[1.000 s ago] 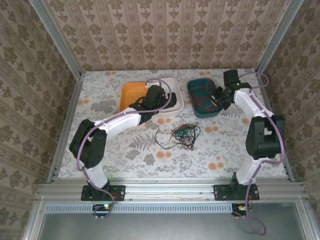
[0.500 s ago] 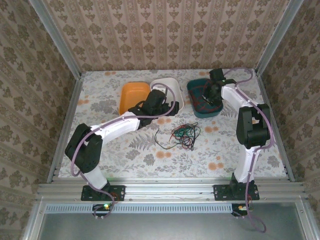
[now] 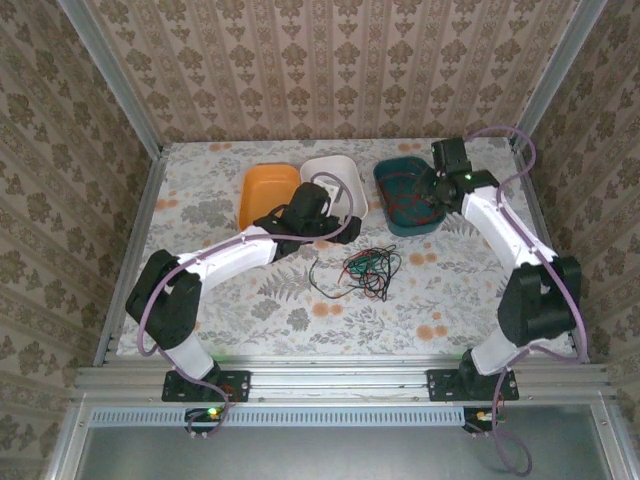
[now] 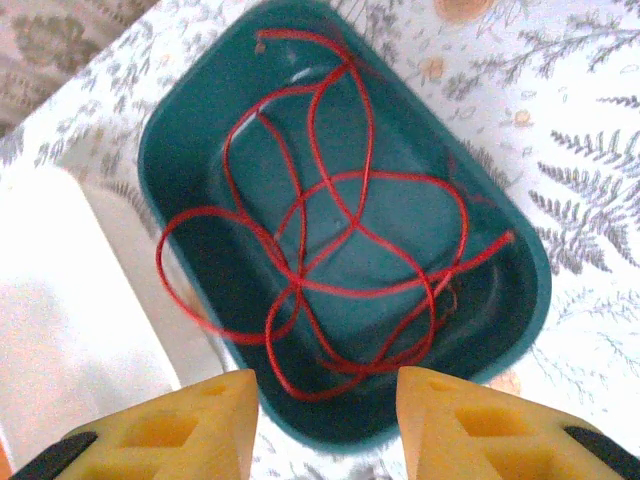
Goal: Untangle the cables
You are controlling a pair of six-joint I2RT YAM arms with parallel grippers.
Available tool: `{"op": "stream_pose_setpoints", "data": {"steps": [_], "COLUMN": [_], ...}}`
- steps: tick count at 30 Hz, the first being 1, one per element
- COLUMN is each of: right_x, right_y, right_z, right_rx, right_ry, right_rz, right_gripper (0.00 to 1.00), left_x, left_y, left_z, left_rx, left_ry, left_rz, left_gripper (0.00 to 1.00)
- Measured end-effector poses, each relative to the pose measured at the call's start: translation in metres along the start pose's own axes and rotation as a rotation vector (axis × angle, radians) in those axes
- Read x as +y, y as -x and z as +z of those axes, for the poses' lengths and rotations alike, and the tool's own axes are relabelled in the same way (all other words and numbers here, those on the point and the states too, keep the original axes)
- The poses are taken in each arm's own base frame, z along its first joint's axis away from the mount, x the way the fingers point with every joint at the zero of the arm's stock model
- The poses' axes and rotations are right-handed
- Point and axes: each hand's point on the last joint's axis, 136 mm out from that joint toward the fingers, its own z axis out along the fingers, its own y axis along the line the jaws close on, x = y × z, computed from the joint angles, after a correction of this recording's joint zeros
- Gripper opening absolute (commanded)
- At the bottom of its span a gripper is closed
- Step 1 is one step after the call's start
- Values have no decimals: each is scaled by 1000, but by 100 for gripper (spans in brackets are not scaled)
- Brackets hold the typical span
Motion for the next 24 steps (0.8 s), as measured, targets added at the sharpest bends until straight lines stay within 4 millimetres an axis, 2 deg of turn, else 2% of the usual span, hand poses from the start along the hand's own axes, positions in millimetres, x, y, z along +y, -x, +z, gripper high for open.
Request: {"op": "stream_pose_setpoints", "data": {"steps": [3, 7, 9, 12, 15, 24], "right_x": [10, 20, 20, 13, 6, -16], "right_y": [-43, -105, -123, -142, -156, -172], "right_z": [-1, 8, 11, 18, 26, 42], "right_rx": [95, 278, 349, 440, 511, 599], "right_ry": [52, 120, 131, 119, 95, -9], "right_rz": [-99, -232, -282, -333, -361, -389], "right_gripper": [39, 36, 36, 37, 37, 34], "left_x": [-14, -32, -36, -38, -39, -33], "left_y": [-15, -37, -52, -71, -75, -84], "left_z": [1, 7, 11, 16, 15, 17], "left_rx": [51, 121, 169, 230, 243, 255], "left_ry": [-60, -124, -136, -145, -146, -129], "left_rz": [59, 154, 189, 223, 235, 236], "left_gripper": [100, 100, 100, 100, 100, 100]}}
